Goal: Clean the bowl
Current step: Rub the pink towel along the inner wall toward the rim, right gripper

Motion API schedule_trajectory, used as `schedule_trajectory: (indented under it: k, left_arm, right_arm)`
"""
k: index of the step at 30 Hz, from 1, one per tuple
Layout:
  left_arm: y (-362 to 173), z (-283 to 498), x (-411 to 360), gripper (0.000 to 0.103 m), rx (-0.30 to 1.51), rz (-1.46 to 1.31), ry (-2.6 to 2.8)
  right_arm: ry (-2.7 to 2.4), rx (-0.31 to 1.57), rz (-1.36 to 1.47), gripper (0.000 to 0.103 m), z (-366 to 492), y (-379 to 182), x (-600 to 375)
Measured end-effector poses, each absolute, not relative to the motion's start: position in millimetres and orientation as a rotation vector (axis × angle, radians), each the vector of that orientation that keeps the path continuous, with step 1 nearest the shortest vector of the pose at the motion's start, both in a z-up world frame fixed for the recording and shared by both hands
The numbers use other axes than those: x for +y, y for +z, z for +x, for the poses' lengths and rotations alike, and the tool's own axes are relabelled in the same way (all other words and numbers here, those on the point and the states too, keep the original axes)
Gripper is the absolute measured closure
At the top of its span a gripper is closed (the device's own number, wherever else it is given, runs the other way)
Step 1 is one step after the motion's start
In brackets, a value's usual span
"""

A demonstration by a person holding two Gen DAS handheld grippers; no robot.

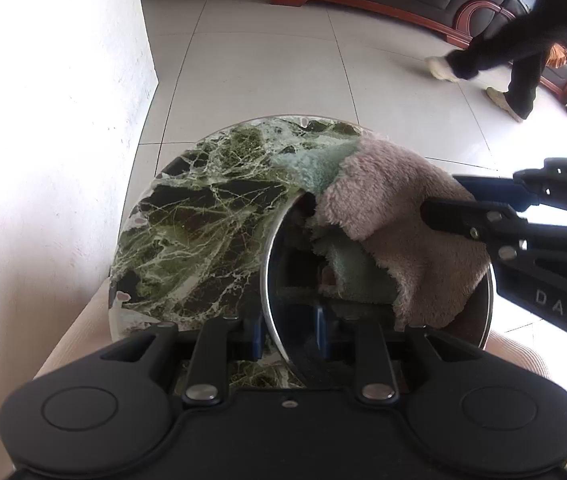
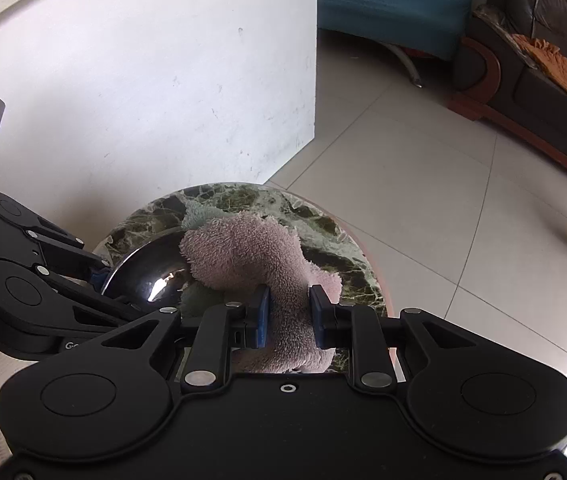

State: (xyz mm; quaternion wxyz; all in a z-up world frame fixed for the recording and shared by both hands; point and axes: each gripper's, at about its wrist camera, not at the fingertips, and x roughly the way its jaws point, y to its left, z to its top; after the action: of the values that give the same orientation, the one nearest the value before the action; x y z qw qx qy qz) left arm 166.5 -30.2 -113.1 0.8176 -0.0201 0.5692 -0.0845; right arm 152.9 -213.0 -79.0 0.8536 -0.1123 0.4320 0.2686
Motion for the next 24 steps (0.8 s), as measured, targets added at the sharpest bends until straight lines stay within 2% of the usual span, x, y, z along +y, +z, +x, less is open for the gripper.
schedule_trajectory:
  k: [7, 16, 24]
  left_arm:
    - [-112.8, 166.9, -30.0, 0.080, 1.209, -0.029, -0.185]
    - [-111.4, 167.1, -31.3, 0.079, 1.210, -0.020, -0.186]
    - [-113.7, 167.6, -31.0, 0.079, 1.205, -0.022, -0.191]
  right_arm:
    - [0.559, 0.951, -0.224, 0.082, 133.3, -84.8, -223.0]
    - [0.573, 0.875, -0.265, 0.082, 159.1, -73.5, -202.1]
    - [0.560, 0.936, -0.261, 0.082, 132.4, -88.5, -214.5]
